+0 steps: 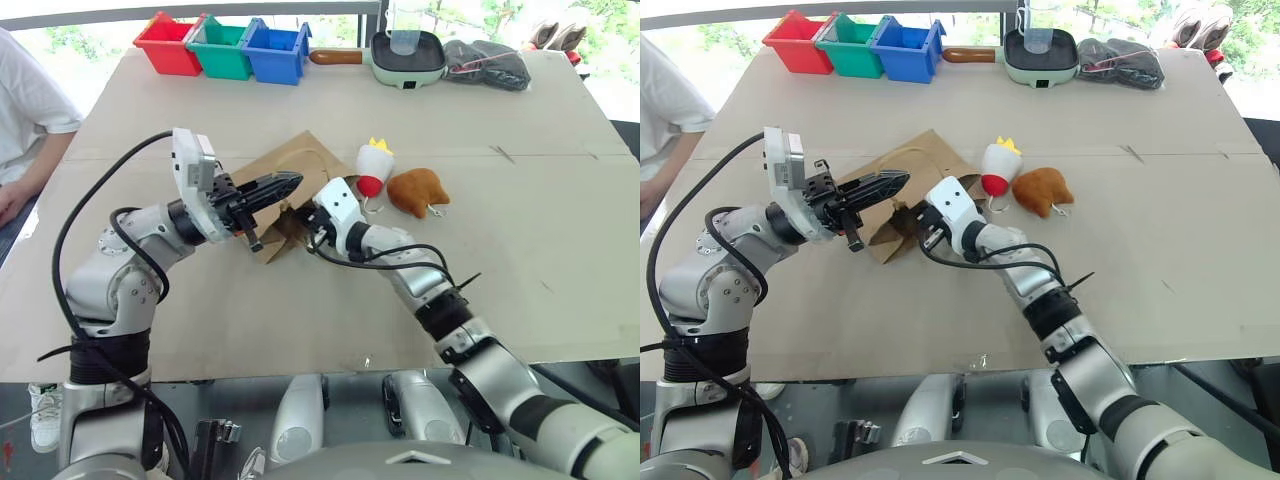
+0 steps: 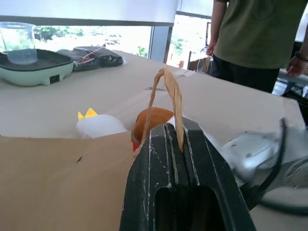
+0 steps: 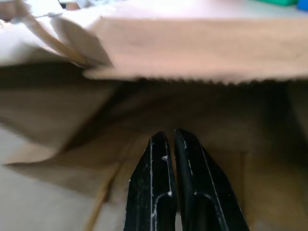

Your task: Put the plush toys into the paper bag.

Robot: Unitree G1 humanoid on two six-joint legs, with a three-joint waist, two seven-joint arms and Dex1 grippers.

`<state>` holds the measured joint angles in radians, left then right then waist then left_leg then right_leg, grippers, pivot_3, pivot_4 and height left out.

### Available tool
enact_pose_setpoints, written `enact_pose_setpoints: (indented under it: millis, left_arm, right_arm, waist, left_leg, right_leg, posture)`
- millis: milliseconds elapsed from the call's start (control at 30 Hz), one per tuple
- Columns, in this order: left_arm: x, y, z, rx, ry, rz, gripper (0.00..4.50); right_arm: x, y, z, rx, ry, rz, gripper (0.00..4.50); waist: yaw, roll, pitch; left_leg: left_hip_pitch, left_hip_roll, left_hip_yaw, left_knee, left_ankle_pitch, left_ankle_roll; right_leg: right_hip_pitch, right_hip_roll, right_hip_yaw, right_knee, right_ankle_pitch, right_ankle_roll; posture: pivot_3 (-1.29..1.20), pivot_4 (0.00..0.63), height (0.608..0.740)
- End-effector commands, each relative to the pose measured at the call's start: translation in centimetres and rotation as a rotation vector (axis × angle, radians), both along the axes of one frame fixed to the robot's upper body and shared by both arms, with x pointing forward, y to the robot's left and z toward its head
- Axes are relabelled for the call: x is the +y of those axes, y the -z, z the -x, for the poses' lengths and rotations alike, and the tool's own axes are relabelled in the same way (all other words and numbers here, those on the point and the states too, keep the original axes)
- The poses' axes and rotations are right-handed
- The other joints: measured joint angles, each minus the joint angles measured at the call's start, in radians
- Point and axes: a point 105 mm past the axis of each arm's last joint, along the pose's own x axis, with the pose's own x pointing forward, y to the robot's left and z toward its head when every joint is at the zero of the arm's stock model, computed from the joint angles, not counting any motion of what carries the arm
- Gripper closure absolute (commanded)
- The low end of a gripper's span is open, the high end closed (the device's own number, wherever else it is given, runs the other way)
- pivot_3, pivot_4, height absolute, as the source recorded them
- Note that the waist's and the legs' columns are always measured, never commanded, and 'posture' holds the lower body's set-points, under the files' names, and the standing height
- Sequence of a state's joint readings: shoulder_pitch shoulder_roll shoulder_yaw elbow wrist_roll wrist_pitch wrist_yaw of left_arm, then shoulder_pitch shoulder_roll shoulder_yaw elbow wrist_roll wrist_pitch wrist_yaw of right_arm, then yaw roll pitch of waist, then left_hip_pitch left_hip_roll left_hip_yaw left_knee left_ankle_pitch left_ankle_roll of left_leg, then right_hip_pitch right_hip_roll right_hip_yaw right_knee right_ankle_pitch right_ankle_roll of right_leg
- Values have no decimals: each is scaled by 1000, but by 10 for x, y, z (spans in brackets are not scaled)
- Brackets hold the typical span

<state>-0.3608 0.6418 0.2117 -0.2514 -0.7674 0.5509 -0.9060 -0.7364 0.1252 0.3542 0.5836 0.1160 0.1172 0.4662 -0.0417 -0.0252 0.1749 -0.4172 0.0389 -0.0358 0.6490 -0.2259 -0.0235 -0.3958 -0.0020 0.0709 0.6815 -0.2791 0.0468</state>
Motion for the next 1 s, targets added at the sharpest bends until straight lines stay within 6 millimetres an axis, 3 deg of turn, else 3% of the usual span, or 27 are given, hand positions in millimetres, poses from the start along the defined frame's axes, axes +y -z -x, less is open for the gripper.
enact_pose_setpoints:
  millis: [33,233,600,867,1000]
  left_arm:
    - [-1,-22,10,-56,-7,47,4472]
    - [-2,-25,16,-36,-19,80,4472]
    - [-11,-29,15,-50,-66,120,4472]
    - [-25,-27,26,-78,-11,95,4472]
    - [-36,-21,28,-88,18,91,4472]
  right_arm:
    - [13,-15,-4,-78,2,-60,4500]
    - [27,-14,-6,-93,29,-102,4500]
    - [53,7,9,-183,-40,72,4500]
    - [57,0,17,-136,-112,49,4500]
    - [48,-5,19,-139,-149,39,4500]
  waist:
    - [3,0,0]
    - [-1,0,0]
    - [-1,0,-1]
    - [-2,0,-1]
    - [-2,1,0]
  left_leg:
    - [0,0,-1,0,0,0]
    - [1,0,-1,0,0,0]
    - [4,0,0,1,1,-1]
    - [5,0,0,1,1,-2]
    - [4,0,0,0,1,-2]
  right_leg:
    - [0,0,-1,1,0,0]
    - [0,0,0,1,0,0]
    - [0,0,0,7,0,0]
    - [0,1,1,10,0,0]
    - [-1,1,1,10,0,-1]
  posture:
    - [0,150,740]
    - [0,150,740]
    - [0,150,740]
    - [0,150,740]
    - [0,150,740]
